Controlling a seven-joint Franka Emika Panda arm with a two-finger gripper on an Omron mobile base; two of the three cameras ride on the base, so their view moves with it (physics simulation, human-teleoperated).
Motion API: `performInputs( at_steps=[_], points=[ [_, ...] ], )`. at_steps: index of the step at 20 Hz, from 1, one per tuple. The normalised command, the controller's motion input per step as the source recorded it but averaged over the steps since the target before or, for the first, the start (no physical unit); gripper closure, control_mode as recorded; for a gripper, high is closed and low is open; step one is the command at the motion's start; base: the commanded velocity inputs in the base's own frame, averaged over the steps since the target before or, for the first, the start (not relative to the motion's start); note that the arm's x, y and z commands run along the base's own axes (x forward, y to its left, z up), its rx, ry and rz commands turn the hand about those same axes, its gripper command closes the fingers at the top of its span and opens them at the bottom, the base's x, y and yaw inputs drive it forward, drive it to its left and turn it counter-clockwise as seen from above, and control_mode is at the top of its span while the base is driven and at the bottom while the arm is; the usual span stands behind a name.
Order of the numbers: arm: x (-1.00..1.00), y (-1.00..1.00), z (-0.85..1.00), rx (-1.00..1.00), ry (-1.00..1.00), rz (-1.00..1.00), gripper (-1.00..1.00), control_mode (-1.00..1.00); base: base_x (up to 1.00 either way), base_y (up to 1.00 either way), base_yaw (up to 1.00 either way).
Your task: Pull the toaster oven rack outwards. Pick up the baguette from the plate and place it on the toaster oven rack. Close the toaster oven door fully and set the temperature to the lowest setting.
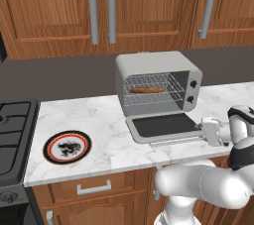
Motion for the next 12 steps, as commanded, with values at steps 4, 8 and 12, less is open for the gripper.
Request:
performInputs(
  at_steps=[4, 8, 12],
  points=[
    [0.0, 0.08, 0.33, 0.05, 0.0, 0.02, -1.0, -1.0, 0.0, 0.0, 0.0],
    [0.0, 0.05, 0.35, 0.08, 0.0, 0.0, -1.0, -1.0, 0.0, 0.0, 0.0],
    [0.0, 0.03, 0.38, 0.05, 0.0, 0.0, -1.0, -1.0, 0.0, 0.0, 0.0]
  ],
)
